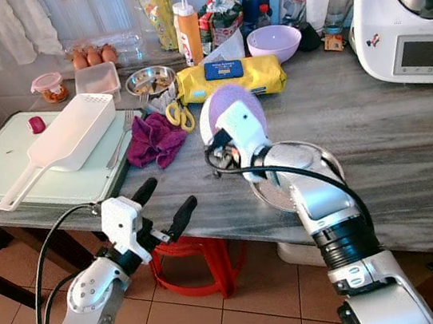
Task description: Setting the table
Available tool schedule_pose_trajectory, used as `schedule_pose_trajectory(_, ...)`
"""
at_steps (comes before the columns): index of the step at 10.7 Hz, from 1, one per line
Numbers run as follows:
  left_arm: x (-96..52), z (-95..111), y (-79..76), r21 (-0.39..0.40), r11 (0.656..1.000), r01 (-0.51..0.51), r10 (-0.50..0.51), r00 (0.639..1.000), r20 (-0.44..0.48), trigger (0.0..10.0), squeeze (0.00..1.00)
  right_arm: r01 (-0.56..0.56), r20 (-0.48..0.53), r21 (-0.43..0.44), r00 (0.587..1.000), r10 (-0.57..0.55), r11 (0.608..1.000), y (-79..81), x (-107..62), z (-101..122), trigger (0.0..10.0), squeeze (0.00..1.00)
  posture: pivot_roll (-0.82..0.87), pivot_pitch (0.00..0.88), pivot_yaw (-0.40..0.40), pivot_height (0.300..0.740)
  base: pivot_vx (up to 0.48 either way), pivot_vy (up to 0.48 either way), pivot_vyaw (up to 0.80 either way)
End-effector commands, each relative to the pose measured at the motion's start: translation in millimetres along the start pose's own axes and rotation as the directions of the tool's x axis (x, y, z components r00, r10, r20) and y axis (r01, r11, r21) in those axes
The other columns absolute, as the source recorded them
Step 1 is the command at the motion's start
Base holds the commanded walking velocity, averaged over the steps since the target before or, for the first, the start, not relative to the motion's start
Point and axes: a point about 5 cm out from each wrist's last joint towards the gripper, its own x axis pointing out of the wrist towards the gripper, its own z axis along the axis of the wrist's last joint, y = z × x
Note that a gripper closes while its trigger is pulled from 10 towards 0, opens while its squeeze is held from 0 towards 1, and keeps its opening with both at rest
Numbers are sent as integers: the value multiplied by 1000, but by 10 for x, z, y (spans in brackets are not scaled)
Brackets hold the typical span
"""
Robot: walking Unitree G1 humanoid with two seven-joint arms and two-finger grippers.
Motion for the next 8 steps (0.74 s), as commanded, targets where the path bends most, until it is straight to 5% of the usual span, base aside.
schedule_pose_trajectory(1, -2, 30, -21, -9, 1000, 27, -27, 1000, 12, 10000, 0, -23, 4, -17, 1000, 23, 1000, -1, 25, 89, 10000, 0, -193, 93, 42, 740, 0, 0, 0)
schedule_pose_trajectory(8, 31, 89, -49, -43, 996, 82, -81, 996, 25, 10000, 0, -85, -146, 38, 985, 90, 996, -73, 50, -9, 10000, 0, -195, 91, 39, 740, 0, 0, 0)
